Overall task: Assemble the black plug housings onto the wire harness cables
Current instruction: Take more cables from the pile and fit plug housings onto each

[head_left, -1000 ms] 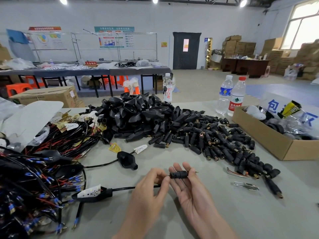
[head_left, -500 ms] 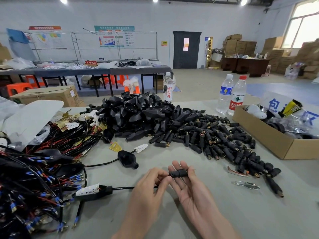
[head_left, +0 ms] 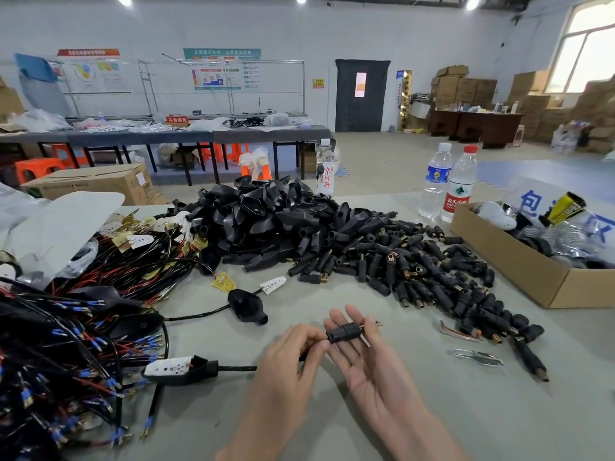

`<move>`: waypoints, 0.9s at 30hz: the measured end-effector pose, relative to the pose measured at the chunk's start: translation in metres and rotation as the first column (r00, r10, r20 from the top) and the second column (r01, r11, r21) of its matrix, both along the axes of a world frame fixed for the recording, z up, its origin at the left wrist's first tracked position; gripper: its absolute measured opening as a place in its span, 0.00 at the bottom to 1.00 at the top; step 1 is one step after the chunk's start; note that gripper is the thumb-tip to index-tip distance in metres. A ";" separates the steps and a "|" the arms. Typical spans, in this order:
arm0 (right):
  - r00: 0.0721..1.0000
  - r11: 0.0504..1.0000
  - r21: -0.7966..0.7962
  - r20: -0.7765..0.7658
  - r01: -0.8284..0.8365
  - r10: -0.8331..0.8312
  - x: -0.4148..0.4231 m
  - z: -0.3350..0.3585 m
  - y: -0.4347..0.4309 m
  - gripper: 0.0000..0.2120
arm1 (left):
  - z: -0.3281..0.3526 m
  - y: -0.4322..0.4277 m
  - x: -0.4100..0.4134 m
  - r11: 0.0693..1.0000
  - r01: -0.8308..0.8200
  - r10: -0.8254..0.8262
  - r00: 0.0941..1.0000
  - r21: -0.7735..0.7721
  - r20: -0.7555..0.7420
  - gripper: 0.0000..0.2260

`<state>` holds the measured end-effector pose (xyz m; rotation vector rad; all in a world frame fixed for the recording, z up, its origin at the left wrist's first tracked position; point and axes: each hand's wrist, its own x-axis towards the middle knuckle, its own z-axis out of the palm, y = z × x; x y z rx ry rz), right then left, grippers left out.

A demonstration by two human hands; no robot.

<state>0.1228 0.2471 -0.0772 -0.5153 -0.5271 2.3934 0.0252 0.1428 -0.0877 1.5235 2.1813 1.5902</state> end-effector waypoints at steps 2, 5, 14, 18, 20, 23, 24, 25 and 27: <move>1.000 0.999 0.047 0.021 -0.011 0.010 0.002 0.000 0.001 0.17 | -0.001 0.001 0.000 1.000 -0.016 0.016 1.000 -0.004 -0.009 0.03; 0.995 0.986 0.158 0.089 -0.061 0.047 0.004 0.002 0.000 0.18 | -0.001 0.002 -0.002 0.999 -0.051 0.051 0.998 0.000 0.030 0.05; 0.980 0.952 0.289 0.191 -0.105 0.051 0.011 0.004 0.006 0.16 | -0.004 0.002 -0.001 0.998 -0.042 0.041 0.999 -0.041 -0.022 0.07; 0.975 0.935 0.338 0.221 -0.110 0.034 0.008 0.005 0.002 0.16 | -0.004 0.001 0.000 0.994 -0.044 0.024 0.981 -0.100 -0.194 0.11; 0.977 0.933 0.345 0.211 -0.106 0.033 0.007 0.006 -0.001 0.16 | -0.004 0.000 0.001 0.992 -0.071 0.048 0.978 -0.107 -0.205 0.11; 0.980 0.938 0.341 0.199 -0.053 -0.018 0.009 0.007 0.001 0.15 | -0.003 -0.001 0.000 0.986 -0.113 0.078 0.965 -0.127 -0.249 0.08; 0.978 0.936 0.351 0.206 -0.029 -0.046 0.010 0.007 0.003 0.15 | -0.002 -0.002 0.000 0.984 -0.126 0.089 0.960 -0.127 -0.265 0.08; 0.972 0.930 0.367 0.219 -0.005 -0.081 0.010 0.008 0.005 0.15 | -0.001 -0.002 -0.001 0.982 -0.140 0.099 0.955 -0.129 -0.279 0.08; 0.954 0.916 0.397 0.250 0.057 -0.167 0.013 0.008 0.009 0.15 | 0.002 -0.004 -0.001 0.977 -0.160 0.113 0.947 -0.137 -0.300 0.09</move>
